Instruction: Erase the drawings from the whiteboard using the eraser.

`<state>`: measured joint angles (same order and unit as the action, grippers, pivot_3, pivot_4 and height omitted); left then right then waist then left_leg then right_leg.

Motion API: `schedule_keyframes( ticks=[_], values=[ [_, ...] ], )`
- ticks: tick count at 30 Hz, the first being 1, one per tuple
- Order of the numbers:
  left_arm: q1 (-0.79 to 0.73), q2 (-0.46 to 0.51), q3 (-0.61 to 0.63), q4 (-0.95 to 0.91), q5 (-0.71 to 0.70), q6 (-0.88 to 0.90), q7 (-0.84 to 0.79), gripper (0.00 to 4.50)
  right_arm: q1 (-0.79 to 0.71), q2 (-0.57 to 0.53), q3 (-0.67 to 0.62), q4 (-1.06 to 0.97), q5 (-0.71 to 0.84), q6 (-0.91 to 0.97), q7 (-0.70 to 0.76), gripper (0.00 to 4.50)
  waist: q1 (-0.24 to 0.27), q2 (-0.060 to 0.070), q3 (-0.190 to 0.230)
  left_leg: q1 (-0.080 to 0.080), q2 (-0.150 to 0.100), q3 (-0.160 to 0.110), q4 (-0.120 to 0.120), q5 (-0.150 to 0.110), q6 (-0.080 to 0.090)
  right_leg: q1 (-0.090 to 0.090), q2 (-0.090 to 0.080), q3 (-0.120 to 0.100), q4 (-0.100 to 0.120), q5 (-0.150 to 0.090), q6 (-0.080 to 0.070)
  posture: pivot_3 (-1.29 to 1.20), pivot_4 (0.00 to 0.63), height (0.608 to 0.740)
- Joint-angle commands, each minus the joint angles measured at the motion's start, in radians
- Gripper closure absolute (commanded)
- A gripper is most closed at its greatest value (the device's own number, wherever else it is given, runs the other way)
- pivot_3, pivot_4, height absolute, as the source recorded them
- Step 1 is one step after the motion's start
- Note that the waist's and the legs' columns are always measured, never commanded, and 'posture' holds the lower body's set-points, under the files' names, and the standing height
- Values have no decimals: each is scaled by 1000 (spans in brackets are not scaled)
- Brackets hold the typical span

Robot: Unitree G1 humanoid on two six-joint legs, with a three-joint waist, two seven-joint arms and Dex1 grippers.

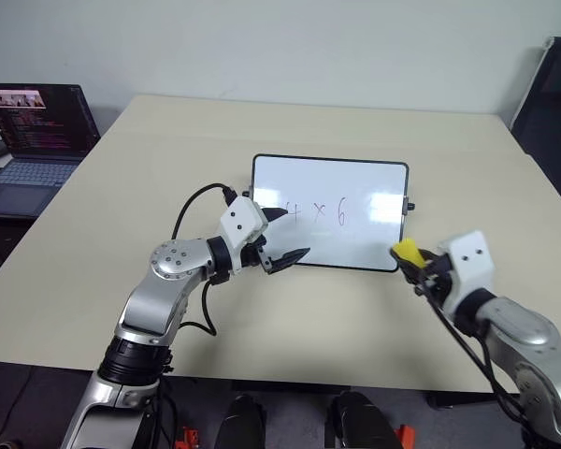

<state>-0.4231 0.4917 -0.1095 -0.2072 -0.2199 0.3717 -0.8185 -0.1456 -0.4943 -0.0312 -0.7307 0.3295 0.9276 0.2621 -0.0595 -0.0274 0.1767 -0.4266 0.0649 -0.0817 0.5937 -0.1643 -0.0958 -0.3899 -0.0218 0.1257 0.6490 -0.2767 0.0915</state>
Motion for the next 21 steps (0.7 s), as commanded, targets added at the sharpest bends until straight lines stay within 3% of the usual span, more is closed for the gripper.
schedule_keyframes(
  ticks=[1,10,21],
  values=[
    [0,15,31,-51,-6,11,25,0,-80,-11,53,73,-58,-78,11,3189,2,0,0,0,0,0,0,0,0,0,0,0,0,0,0,0,150,740],
    [30,31,38,-101,-13,41,53,0,-279,-31,197,301,-185,-252,105,3190,5,-1,1,-1,0,0,-1,0,0,0,0,-1,-1,0,1,0,150,740],
    [32,68,24,-116,-28,61,27,0,-434,-8,264,492,-324,-379,147,3191,3,0,1,-1,0,0,-1,0,0,-1,0,0,-1,0,1,0,150,740]
  ],
)
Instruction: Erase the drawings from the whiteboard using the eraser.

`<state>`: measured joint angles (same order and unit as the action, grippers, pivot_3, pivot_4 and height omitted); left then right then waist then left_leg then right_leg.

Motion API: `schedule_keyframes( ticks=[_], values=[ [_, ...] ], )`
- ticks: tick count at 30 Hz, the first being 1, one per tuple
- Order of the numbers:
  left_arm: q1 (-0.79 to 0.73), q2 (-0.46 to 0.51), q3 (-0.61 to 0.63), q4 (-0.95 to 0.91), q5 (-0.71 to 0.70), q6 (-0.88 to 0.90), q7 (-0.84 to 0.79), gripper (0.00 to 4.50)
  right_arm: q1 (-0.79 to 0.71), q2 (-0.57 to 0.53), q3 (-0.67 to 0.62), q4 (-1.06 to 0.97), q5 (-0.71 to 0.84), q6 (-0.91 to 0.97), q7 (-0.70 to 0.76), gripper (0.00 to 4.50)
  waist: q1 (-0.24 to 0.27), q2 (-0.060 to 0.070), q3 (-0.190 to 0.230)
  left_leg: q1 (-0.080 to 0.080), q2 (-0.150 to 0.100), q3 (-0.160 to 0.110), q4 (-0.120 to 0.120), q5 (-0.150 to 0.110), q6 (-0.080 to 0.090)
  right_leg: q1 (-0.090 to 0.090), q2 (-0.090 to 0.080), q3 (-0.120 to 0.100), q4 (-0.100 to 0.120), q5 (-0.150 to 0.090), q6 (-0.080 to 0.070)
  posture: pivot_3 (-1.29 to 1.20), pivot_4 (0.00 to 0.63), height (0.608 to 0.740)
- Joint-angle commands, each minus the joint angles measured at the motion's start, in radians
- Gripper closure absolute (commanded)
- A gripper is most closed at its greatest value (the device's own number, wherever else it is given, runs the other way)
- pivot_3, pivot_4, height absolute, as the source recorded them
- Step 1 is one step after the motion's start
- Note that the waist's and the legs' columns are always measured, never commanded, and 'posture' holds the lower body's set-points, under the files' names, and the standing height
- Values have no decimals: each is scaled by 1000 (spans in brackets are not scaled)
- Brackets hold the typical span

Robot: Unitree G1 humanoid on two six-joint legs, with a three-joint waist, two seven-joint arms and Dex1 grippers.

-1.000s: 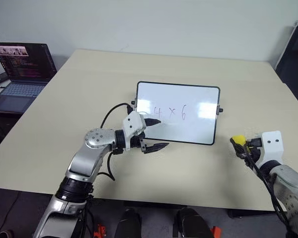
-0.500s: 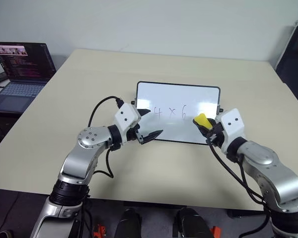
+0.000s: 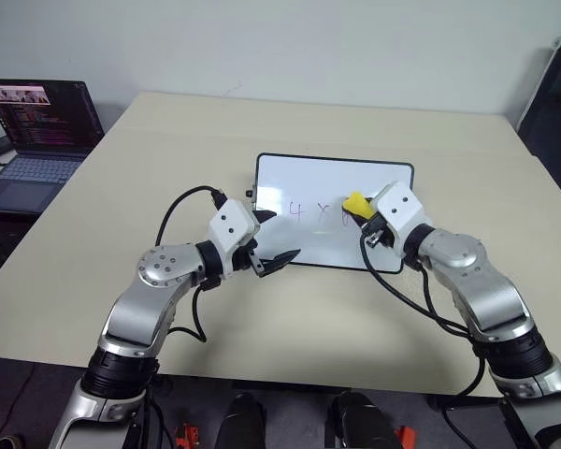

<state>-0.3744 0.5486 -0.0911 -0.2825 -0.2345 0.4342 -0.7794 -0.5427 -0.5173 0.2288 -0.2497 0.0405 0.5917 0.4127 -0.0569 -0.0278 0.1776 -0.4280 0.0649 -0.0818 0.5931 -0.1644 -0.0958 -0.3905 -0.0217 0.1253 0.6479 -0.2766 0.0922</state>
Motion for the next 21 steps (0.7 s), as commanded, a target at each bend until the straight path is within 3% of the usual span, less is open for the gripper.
schedule_keyframes(
  ticks=[1,6,13,21],
  values=[
    [-20,11,1,-40,-14,-1,-15,0,-50,23,8,33,-51,-52,-9,3191,0,0,0,0,0,0,0,0,0,0,0,0,0,0,0,0,150,740],
    [-43,5,-15,-32,-15,2,-28,0,-96,72,28,160,-123,-86,-41,3191,1,0,0,0,0,0,0,0,0,0,0,0,0,1,2,0,150,740],
    [-79,4,-17,2,-14,-5,-38,0,-4,-16,98,87,-151,-3,118,3192,4,0,0,0,0,0,0,0,0,0,0,0,0,2,5,0,150,740],
    [-61,4,-21,-3,-20,1,-48,0,-80,24,66,188,-262,-85,-14,3192,-3,0,0,3,0,0,2,2,1,1,0,1,2,3,-1,0,150,740]
  ],
)
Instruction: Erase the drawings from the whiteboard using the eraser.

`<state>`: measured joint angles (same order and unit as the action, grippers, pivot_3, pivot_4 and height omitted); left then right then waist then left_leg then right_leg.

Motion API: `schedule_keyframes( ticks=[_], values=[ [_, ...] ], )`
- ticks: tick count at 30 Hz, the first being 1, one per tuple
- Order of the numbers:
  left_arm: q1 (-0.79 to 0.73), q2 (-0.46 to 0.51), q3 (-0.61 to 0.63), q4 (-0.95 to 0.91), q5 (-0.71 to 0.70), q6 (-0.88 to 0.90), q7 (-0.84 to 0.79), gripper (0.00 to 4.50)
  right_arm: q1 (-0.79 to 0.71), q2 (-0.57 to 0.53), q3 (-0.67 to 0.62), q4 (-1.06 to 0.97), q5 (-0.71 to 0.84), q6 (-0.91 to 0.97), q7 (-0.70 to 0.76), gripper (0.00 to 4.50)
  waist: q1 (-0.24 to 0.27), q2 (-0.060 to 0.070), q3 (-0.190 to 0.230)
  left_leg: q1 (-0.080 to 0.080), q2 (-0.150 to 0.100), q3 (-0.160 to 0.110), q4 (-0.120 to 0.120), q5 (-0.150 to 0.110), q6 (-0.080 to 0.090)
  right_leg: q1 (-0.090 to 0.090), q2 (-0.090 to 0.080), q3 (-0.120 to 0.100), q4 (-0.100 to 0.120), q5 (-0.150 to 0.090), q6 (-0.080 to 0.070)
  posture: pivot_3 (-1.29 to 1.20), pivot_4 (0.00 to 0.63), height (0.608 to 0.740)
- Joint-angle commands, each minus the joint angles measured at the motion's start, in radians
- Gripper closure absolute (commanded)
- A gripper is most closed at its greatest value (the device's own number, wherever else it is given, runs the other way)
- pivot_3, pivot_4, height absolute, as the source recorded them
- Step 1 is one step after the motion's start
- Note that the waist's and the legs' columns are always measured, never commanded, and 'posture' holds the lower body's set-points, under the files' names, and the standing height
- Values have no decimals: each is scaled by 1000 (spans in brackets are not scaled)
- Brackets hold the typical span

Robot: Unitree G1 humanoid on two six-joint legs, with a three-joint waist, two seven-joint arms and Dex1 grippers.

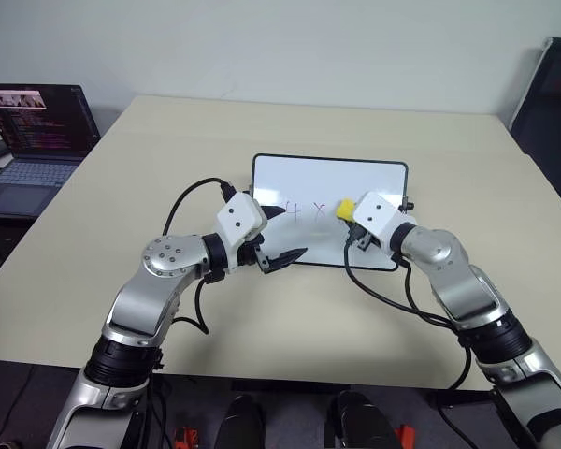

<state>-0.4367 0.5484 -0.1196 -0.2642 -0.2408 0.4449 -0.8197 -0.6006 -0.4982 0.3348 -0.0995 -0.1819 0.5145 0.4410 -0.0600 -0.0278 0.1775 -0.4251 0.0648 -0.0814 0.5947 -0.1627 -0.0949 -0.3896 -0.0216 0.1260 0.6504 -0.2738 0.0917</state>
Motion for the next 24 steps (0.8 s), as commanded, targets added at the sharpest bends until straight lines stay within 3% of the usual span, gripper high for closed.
schedule_keyframes(
  ticks=[1,9,19,24],
  values=[
    [9,9,10,-22,-15,-8,-10,0,-26,4,-35,44,-43,-5,-35,3192,0,0,0,0,0,0,0,0,0,0,0,0,0,0,0,0,150,740],
    [63,59,32,-23,-13,-15,-32,0,78,-99,84,-71,-35,41,225,3193,3,0,0,0,0,0,-1,0,0,0,0,0,-1,-1,0,0,150,740],
    [69,62,31,-28,-21,-17,-30,0,-28,-29,9,28,-152,-49,35,3197,2,0,0,1,0,0,0,1,0,0,0,0,-1,2,-2,0,150,740],
    [70,62,30,-28,-24,-21,-31,0,-2,-63,17,19,-144,-24,107,3198,4,0,0,0,0,0,-1,1,0,0,0,0,-2,1,-1,0,150,740]
  ],
)
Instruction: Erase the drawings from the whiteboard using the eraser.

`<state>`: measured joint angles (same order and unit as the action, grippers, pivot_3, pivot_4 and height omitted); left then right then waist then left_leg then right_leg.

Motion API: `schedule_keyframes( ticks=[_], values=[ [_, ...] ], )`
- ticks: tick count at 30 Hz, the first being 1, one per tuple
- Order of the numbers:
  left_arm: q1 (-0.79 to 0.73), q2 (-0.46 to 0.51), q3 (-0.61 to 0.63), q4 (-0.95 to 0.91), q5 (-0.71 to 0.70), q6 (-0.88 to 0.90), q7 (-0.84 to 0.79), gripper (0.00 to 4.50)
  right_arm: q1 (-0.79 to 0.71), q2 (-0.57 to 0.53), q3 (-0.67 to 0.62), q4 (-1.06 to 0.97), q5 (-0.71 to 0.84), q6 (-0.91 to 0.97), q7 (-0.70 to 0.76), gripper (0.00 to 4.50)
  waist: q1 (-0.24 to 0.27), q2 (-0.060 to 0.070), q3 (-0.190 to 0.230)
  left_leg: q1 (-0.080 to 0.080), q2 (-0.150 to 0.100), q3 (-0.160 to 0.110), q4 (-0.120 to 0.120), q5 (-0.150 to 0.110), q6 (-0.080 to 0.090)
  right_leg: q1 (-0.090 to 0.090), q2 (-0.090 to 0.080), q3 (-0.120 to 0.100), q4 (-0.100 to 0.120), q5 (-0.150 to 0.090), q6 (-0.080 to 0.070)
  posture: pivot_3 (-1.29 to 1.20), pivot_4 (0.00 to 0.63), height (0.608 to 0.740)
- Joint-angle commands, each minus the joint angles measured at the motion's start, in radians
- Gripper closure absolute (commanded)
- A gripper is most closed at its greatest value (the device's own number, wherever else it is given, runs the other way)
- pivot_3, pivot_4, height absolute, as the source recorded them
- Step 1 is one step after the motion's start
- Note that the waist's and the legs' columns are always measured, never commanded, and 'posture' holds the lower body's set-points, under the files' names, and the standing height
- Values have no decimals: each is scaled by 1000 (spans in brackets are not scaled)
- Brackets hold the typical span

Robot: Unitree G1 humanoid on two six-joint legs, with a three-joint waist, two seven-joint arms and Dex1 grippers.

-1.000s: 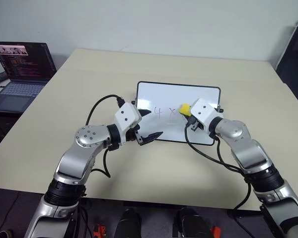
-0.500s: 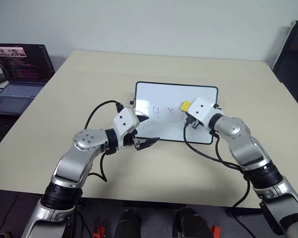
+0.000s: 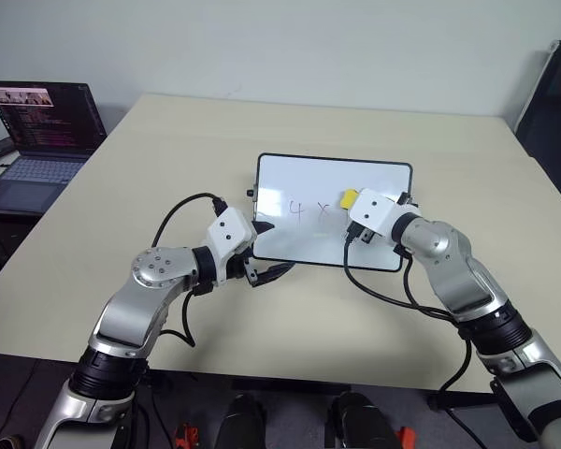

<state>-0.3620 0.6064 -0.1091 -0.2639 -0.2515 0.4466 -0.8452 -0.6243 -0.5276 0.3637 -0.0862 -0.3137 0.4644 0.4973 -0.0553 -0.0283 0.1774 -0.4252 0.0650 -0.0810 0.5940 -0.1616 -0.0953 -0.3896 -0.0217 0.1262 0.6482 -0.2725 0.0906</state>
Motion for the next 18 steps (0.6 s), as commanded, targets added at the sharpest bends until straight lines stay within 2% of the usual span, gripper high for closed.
schedule_keyframes(
  ticks=[1,4,7,14,18],
  values=[
    [-4,3,19,-27,-13,-23,-6,0,35,-47,1,-11,-3,30,90,3198,0,0,0,0,0,0,0,0,0,0,0,0,0,0,0,0,150,740],
    [-6,2,18,-23,-12,-28,-4,0,74,-76,32,-64,16,60,190,3199,0,0,0,0,0,0,0,0,0,0,0,0,0,-1,1,0,150,740],
    [-10,2,18,-14,-11,-34,-7,0,93,-86,40,-87,8,80,225,3199,-2,0,0,0,0,0,0,0,0,0,0,0,0,-1,1,0,150,740],
    [-10,3,16,-7,-11,-43,-13,0,20,-41,-29,-8,-62,24,46,3199,-5,0,0,1,0,0,1,0,0,0,0,1,0,1,-1,0,150,740],
    [-1,2,22,-8,-13,-41,-13,0,21,-42,-43,1,-55,14,38,3199,0,-1,0,1,0,0,1,0,0,0,0,0,0,1,-1,0,150,740]
  ],
)
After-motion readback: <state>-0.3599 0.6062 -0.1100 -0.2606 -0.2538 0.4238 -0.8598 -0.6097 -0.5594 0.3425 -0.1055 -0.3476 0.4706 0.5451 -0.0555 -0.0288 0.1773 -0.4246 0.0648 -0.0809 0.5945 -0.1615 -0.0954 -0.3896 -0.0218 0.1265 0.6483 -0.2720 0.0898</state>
